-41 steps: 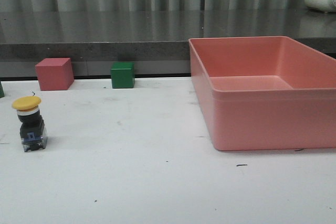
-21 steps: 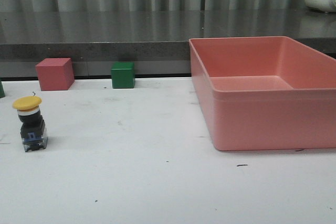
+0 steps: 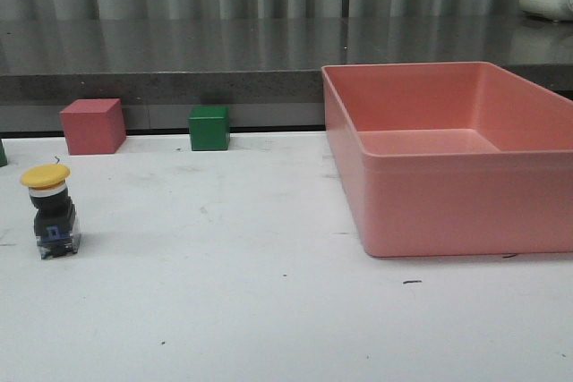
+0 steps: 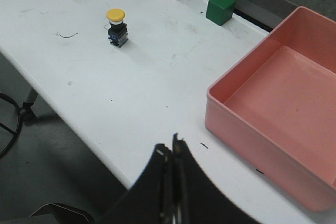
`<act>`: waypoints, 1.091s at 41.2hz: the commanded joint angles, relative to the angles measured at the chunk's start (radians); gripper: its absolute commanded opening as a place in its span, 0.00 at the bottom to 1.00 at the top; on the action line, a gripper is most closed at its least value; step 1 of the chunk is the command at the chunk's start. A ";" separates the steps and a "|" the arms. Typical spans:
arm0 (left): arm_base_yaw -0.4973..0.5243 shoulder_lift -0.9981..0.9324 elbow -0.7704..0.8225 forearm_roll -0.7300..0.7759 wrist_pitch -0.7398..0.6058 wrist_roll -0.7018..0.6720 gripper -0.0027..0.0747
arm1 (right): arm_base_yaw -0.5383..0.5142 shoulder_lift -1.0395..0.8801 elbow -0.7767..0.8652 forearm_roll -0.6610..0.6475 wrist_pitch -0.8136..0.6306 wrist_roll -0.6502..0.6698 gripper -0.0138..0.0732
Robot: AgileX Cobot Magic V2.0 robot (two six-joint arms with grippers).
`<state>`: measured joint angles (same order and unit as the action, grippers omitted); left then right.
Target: Place and stand button with both arms
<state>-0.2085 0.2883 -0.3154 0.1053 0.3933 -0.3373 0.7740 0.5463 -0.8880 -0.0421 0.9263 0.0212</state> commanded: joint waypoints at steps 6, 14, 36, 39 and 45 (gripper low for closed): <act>0.160 -0.218 0.183 -0.105 -0.169 0.000 0.01 | -0.002 0.005 -0.021 -0.014 -0.074 -0.010 0.08; 0.175 -0.312 0.282 -0.089 -0.255 0.004 0.01 | -0.002 0.005 -0.021 -0.014 -0.074 -0.010 0.08; 0.164 -0.316 0.339 -0.027 -0.378 0.041 0.01 | -0.002 0.005 -0.021 -0.014 -0.071 -0.010 0.08; 0.164 -0.316 0.339 -0.027 -0.441 0.126 0.01 | -0.002 0.005 -0.021 -0.014 -0.071 -0.010 0.08; 0.164 -0.316 0.339 -0.050 -0.487 0.168 0.01 | -0.002 0.005 -0.021 -0.014 -0.071 -0.010 0.08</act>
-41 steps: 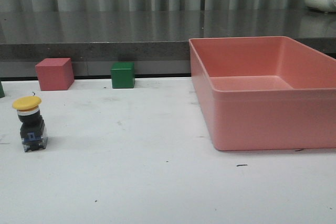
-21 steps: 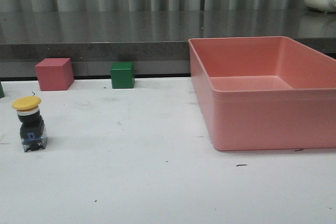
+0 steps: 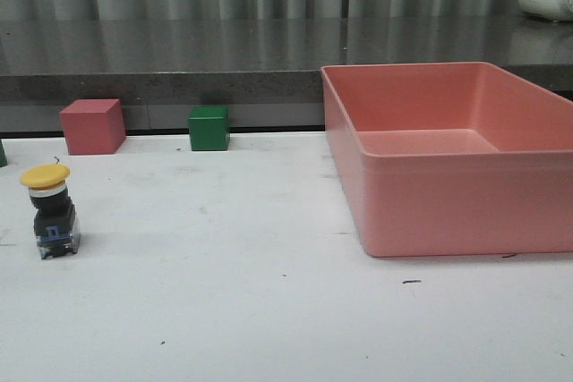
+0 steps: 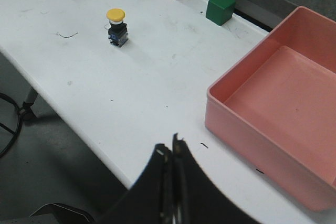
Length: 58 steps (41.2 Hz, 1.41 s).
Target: Place and stand button with both arms
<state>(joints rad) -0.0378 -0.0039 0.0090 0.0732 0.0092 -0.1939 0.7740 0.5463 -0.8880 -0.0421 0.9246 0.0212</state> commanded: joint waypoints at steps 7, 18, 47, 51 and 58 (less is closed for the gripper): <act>-0.007 -0.023 0.015 -0.059 -0.083 0.076 0.01 | -0.002 0.005 -0.021 -0.014 -0.069 -0.010 0.08; -0.007 -0.023 0.015 -0.073 -0.068 0.098 0.01 | -0.002 0.005 -0.021 -0.014 -0.069 -0.010 0.08; 0.000 -0.023 0.015 -0.073 -0.068 0.102 0.01 | -0.002 0.005 -0.021 -0.014 -0.069 -0.010 0.08; 0.000 -0.023 0.015 -0.073 -0.068 0.102 0.01 | -0.002 0.005 -0.021 -0.014 -0.069 -0.010 0.08; 0.000 -0.023 0.015 -0.073 -0.068 0.102 0.01 | -0.002 0.005 -0.021 -0.014 -0.069 -0.010 0.08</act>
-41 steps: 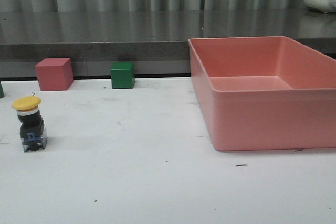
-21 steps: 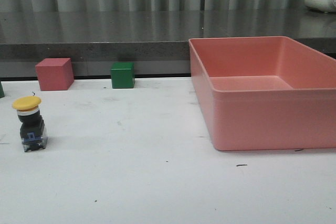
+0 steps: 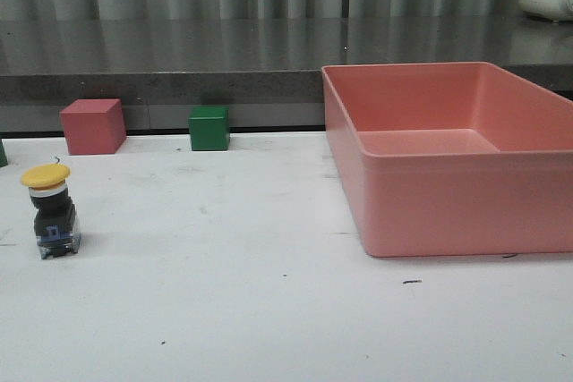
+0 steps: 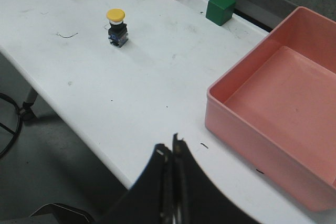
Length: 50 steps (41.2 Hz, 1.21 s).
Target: Place and stand button with both arms
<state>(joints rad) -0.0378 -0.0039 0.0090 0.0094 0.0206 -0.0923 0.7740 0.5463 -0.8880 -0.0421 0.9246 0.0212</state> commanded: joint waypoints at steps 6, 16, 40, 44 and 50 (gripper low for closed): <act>0.000 -0.023 0.015 -0.009 -0.079 0.000 0.01 | -0.006 0.001 -0.021 -0.019 -0.070 -0.010 0.08; 0.000 -0.023 0.015 -0.009 -0.079 0.000 0.01 | -0.290 -0.079 0.132 -0.029 -0.241 -0.010 0.08; 0.000 -0.023 0.015 -0.009 -0.079 0.000 0.01 | -0.768 -0.549 0.823 -0.028 -0.979 -0.010 0.08; 0.000 -0.023 0.015 -0.009 -0.079 0.000 0.01 | -0.798 -0.572 0.877 -0.009 -1.016 -0.010 0.08; 0.000 -0.023 0.015 -0.009 -0.079 0.000 0.01 | -0.823 -0.574 0.912 0.056 -1.010 -0.010 0.08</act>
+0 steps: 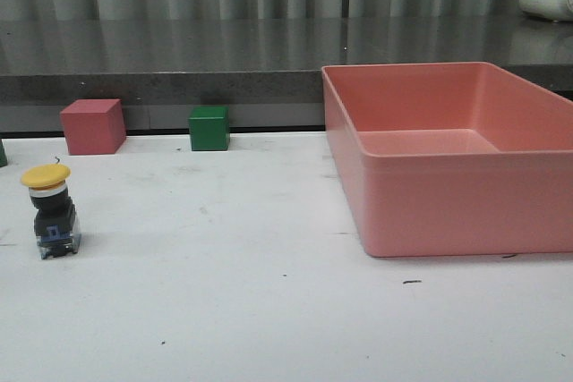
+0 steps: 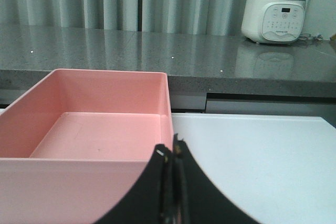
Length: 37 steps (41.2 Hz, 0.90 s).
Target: Place and stand button with both arms
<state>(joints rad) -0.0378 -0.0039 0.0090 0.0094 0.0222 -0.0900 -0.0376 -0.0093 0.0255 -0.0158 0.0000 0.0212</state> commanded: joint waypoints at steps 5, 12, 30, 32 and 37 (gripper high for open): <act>0.000 -0.023 0.015 -0.009 -0.081 -0.002 0.01 | -0.012 -0.018 -0.002 0.035 -0.078 -0.010 0.08; 0.000 -0.023 0.015 -0.009 -0.081 -0.002 0.01 | -0.012 -0.018 -0.002 0.035 -0.078 -0.010 0.08; 0.000 -0.023 0.015 -0.009 -0.081 -0.002 0.01 | 0.028 -0.018 -0.002 0.035 -0.078 -0.010 0.08; 0.000 -0.023 0.015 -0.009 -0.081 -0.002 0.01 | 0.028 -0.018 -0.002 0.035 -0.078 -0.010 0.08; 0.000 -0.023 0.015 -0.009 -0.081 -0.002 0.01 | 0.028 -0.018 -0.002 0.035 -0.078 -0.010 0.08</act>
<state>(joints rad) -0.0378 -0.0039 0.0090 0.0094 0.0222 -0.0900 -0.0109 -0.0093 0.0270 0.0129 0.0000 0.0212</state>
